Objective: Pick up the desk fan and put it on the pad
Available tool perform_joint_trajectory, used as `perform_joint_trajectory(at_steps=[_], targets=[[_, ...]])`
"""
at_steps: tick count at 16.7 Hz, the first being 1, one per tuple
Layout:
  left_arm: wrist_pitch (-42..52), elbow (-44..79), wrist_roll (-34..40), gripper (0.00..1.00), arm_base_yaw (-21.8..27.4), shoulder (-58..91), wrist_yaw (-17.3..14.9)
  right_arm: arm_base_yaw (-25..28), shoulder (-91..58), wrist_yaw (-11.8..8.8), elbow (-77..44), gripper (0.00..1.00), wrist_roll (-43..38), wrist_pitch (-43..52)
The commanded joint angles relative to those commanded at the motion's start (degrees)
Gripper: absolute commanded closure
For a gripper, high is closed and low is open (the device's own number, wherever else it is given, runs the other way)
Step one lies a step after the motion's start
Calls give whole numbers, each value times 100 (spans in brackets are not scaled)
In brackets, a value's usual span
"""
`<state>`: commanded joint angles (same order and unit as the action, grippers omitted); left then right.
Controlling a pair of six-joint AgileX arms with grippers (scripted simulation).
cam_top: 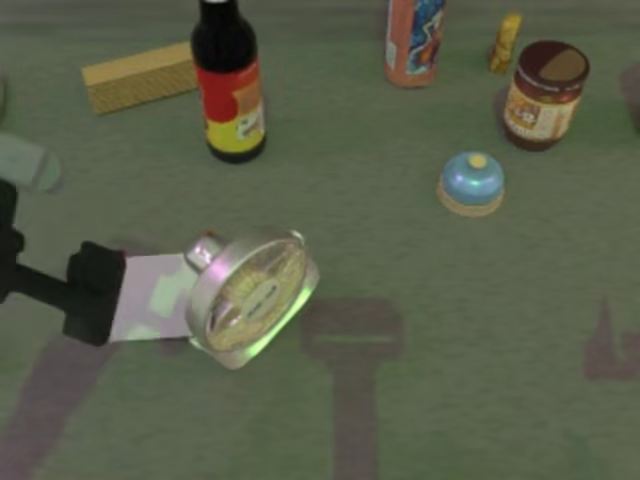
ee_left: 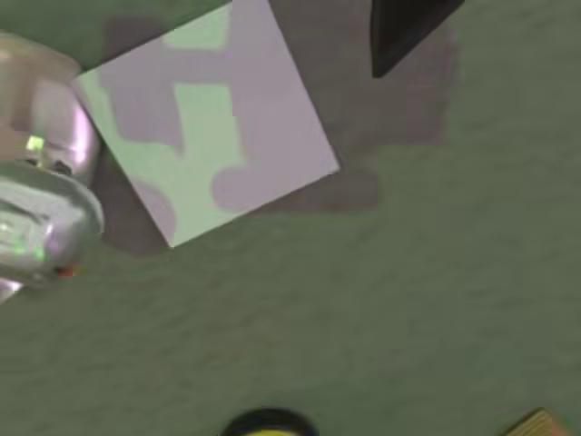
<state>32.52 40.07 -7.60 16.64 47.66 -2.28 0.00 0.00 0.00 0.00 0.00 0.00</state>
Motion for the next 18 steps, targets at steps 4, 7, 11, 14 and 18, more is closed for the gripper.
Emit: perform_joint_trajectory(at_steps=[4,7,11,14,18], targets=[[1295,1568,-296,0,646,2047,-80,0,0,0,0,0,0,0],[2048,2542,-471,0,1037,3213,-135,0,0,0,0,0,0,0],[2609,3377,-606,0,1350,4046,-188,0,0,0,0,0,0,0],[2681,3500,-625,0,1394,4145,-197,0,0,0,0,0,0,0],[2648,3464,-622,0,1373,4134,-195,0,0,0,0,0,0,0]])
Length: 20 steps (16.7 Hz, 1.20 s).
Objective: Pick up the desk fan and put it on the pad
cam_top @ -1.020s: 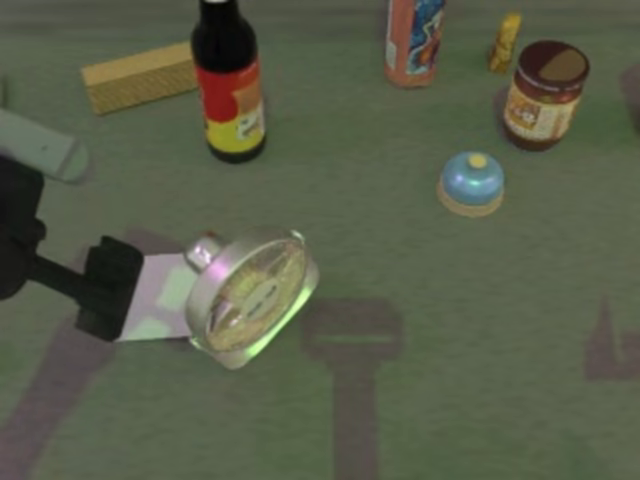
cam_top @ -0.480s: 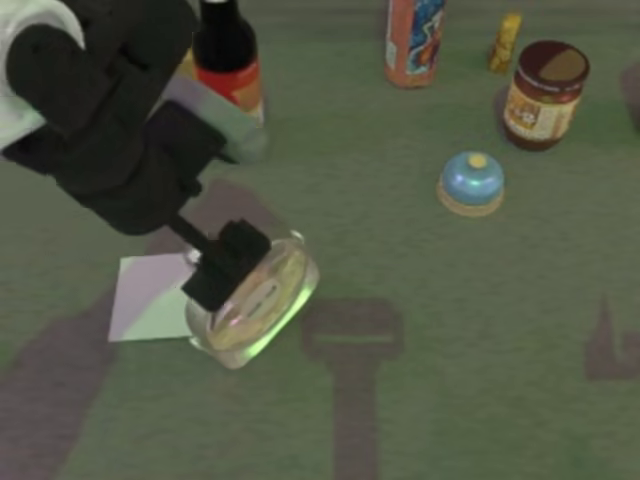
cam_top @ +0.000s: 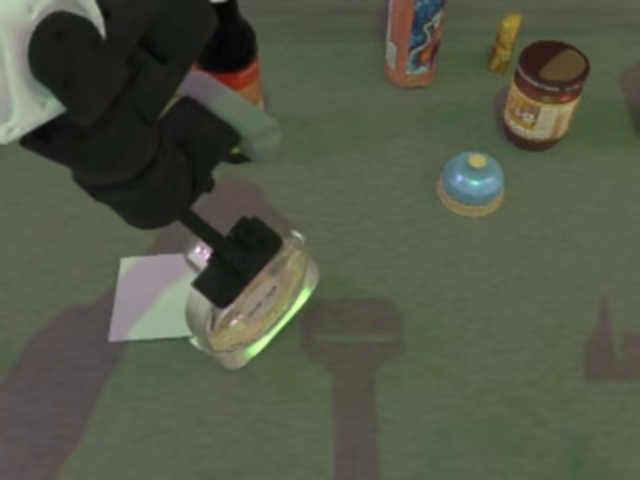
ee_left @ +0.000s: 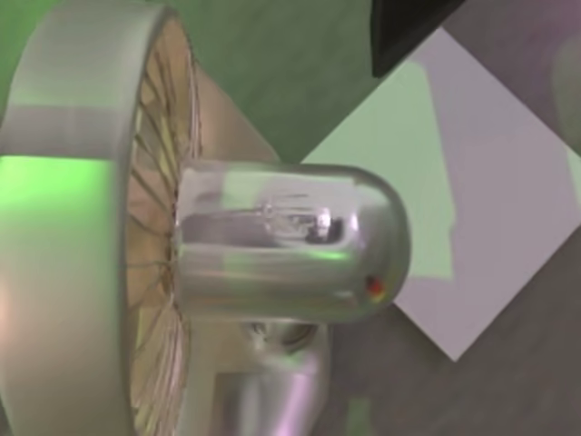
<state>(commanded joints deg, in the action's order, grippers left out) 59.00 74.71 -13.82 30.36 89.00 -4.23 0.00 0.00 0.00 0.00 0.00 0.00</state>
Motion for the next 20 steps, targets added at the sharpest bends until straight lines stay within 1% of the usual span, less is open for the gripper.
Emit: perform_joint_trajectory(at_steps=[2,6,11,20], targets=[[-216,-153,3,0,25,87,-1,0,0,0,0,0,0,0],[-958,-570,44,0,70,365,11,0,0,0,0,0,0,0],[-1050,-632,50,0,81,424,13,0,0,0,0,0,0,0],[-1050,-632,50,68,81,424,13,0,0,0,0,0,0,0]])
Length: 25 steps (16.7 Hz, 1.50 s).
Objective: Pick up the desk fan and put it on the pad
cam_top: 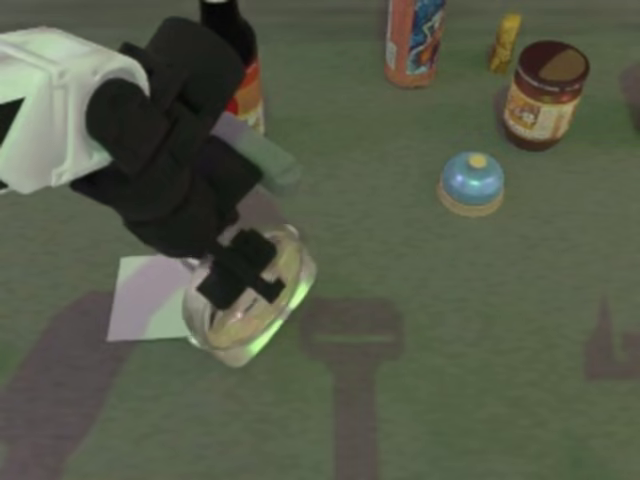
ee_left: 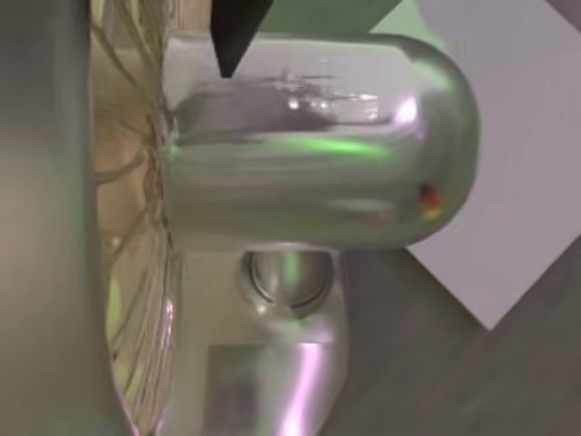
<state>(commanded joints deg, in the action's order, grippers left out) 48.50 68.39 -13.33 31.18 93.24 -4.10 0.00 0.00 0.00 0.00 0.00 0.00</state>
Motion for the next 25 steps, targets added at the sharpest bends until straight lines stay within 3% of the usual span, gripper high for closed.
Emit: perform_joint_trajectory(at_steps=[4,5,14,21,25], targets=[[0,0,0,98,0,0,0,0,0,0,0,0,0,0],[0,0,0,100,0,0,0,0,0,0,0,0,0,0],[21,21,-3,100,-6,-6,-3,0,0,0,0,0,0,0],[1037,936,8,100,-93,-88,1,0,0,0,0,0,0,0],[1134,1033,11,100,-106,-109,1,0,0,0,0,0,0,0]])
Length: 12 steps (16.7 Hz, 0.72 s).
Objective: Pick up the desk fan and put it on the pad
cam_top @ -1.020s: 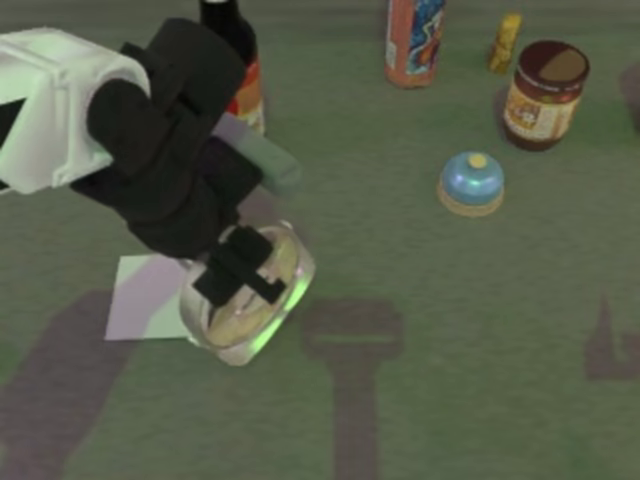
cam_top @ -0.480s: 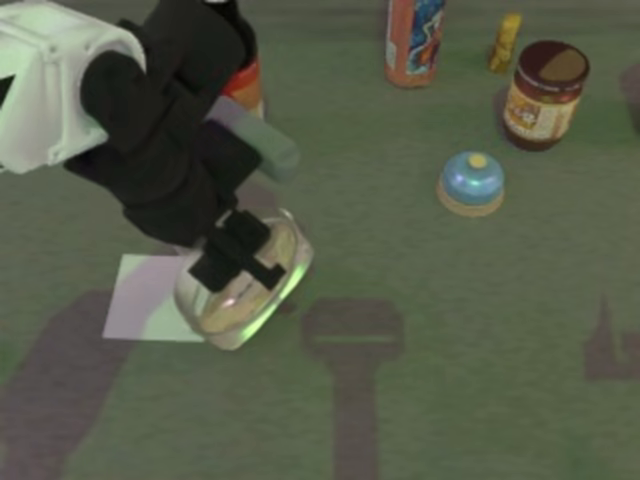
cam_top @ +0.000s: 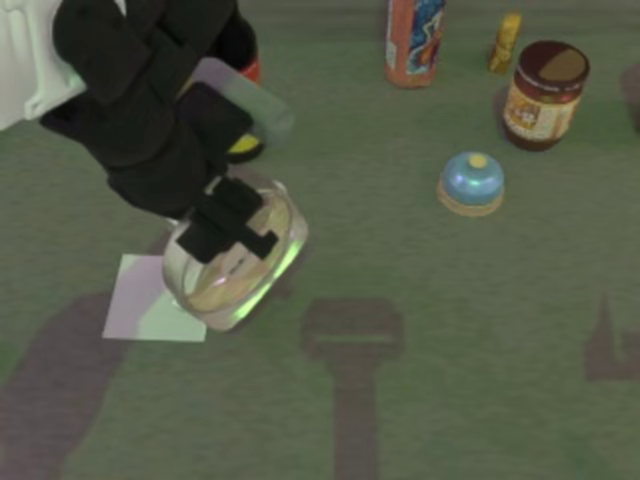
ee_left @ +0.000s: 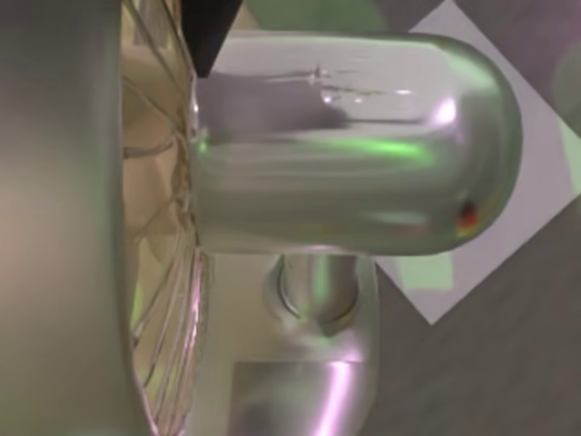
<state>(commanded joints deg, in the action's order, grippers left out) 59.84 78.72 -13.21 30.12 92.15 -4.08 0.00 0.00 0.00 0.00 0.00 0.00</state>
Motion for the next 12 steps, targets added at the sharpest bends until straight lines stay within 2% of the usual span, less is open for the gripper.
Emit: perform_joint_trajectory(at_steps=[3,5,8,12], targets=[[34,32,-88,100,27,65,15,0,0,0,0,0,0,0],[210,208,-409,100,5,214,67,0,0,0,0,0,0,0],[629,612,-1308,100,-77,548,207,0,0,0,0,0,0,0],[1322,1208,-3004,100,-233,1063,450,0,0,0,0,0,0,0]])
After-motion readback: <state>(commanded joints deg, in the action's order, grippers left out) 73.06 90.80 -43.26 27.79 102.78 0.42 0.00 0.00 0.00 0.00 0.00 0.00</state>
